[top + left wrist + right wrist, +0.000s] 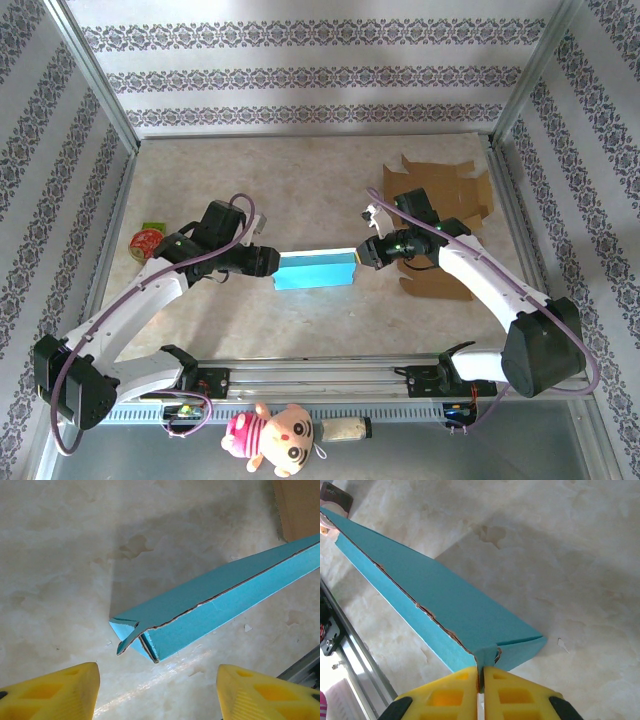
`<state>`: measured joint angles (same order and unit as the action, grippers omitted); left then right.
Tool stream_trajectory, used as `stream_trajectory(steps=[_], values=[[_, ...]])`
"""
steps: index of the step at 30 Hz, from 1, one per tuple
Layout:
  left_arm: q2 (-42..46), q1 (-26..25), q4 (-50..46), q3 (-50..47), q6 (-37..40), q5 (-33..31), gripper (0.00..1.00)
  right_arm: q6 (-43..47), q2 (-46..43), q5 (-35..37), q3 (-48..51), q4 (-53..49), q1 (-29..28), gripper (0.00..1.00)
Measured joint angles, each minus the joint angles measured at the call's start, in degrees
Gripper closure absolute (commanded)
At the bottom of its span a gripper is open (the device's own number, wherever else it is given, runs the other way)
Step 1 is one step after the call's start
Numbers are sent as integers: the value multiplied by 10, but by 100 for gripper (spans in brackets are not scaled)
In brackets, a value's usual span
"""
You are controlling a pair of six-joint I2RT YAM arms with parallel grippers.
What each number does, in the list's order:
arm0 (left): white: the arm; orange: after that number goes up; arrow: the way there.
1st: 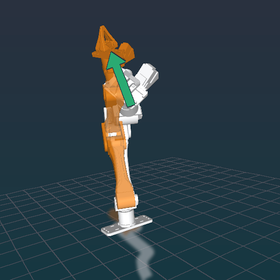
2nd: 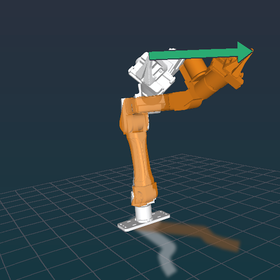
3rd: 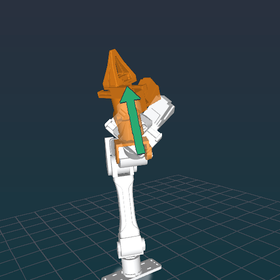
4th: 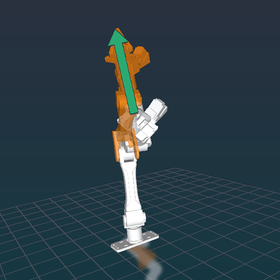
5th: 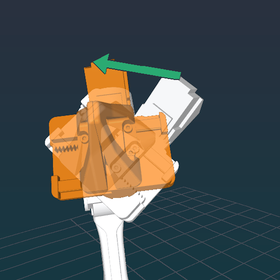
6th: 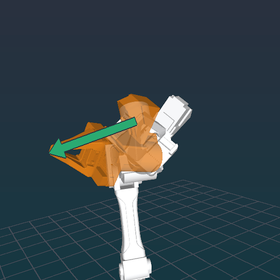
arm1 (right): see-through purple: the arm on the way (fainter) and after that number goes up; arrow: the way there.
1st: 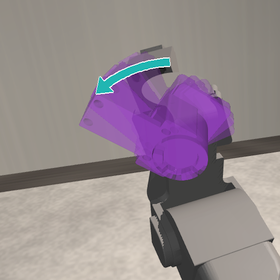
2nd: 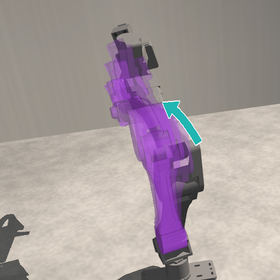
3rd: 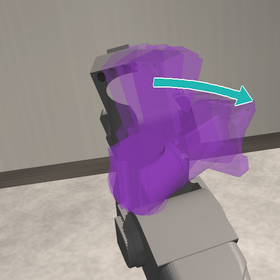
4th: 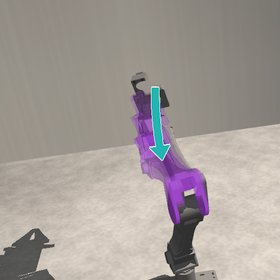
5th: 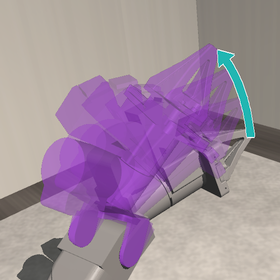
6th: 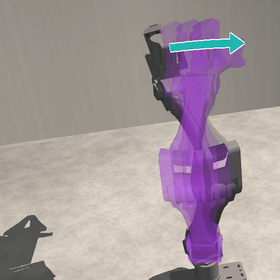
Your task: Fold the paper box
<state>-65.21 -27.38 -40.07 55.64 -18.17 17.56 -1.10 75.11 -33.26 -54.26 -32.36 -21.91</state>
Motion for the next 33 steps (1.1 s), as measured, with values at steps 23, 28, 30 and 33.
stream_trajectory(steps=[23,28,30,33], values=[[-41,0,35,0,52,-17,65,0,0,4,0,0,-1,90],[-51,0,35,0,51,-17,79,0,0,4,0,0,-1,90],[-51,0,35,0,52,-17,80,0,0,4,0,0,-1,90],[-51,0,35,0,51,-17,81,0,0,4,0,0,-1,90]])
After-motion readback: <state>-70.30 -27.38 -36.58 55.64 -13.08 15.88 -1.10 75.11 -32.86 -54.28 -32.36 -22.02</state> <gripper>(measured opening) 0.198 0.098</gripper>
